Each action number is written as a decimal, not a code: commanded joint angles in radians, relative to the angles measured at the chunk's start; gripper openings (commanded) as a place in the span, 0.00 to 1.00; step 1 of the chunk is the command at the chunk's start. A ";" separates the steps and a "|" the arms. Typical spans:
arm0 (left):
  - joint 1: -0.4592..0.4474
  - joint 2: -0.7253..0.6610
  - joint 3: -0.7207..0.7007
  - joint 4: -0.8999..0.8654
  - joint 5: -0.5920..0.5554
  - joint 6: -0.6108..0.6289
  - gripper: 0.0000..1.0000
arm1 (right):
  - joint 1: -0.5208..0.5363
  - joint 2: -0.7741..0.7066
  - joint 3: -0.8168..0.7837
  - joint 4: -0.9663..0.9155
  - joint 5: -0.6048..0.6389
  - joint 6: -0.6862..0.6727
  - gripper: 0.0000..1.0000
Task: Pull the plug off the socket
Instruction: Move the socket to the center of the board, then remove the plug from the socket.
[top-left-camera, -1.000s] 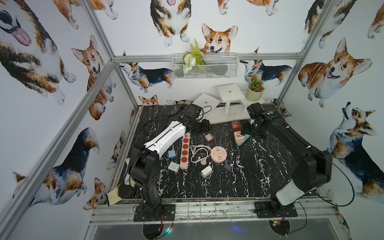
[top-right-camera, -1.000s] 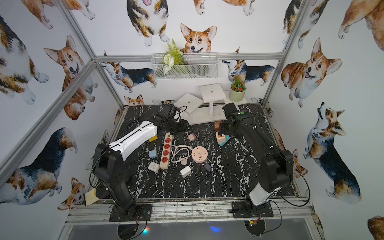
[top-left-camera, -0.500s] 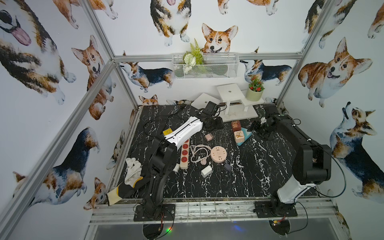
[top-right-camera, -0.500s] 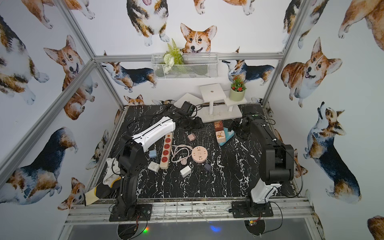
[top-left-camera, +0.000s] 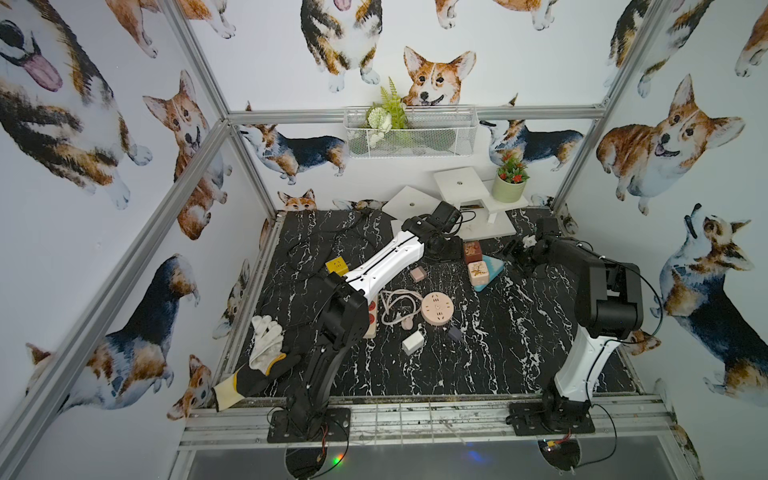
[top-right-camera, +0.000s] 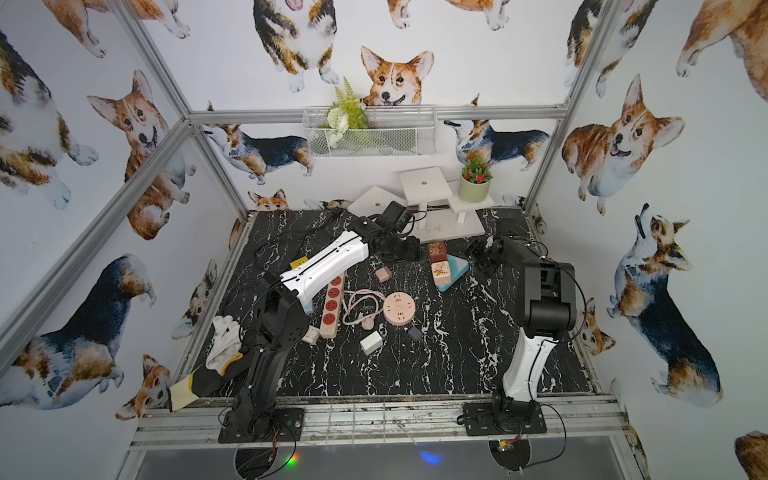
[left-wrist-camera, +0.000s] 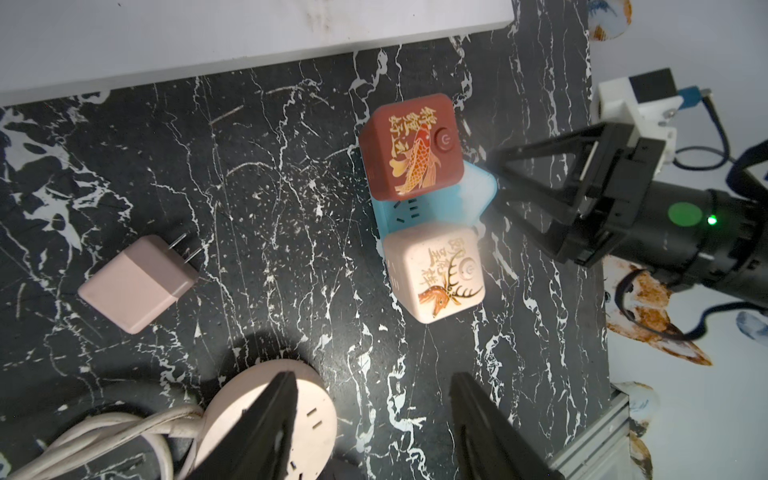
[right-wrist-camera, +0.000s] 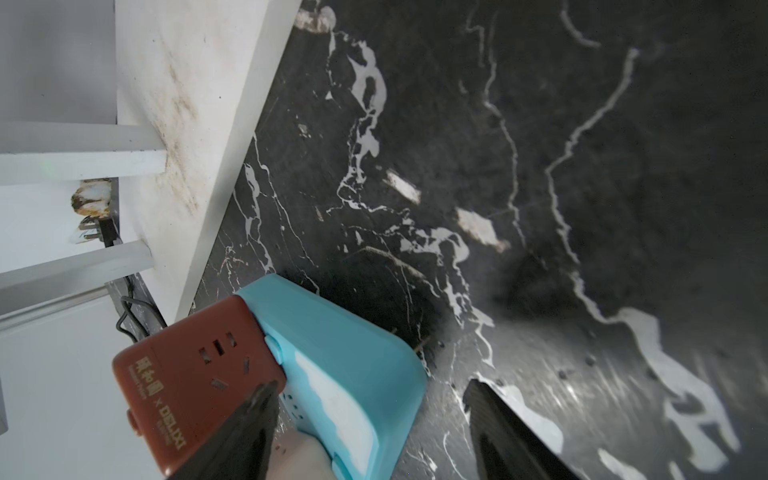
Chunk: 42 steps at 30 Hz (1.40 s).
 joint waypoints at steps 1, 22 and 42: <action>0.001 0.013 0.026 -0.066 -0.011 0.019 0.64 | -0.004 0.033 0.013 0.107 -0.118 -0.077 0.77; -0.022 0.124 0.067 -0.172 -0.062 0.005 0.76 | 0.170 -0.049 -0.174 0.181 -0.215 -0.045 0.73; 0.028 0.214 0.077 -0.048 0.100 0.066 0.55 | 0.173 -0.087 -0.249 0.180 -0.191 0.065 0.75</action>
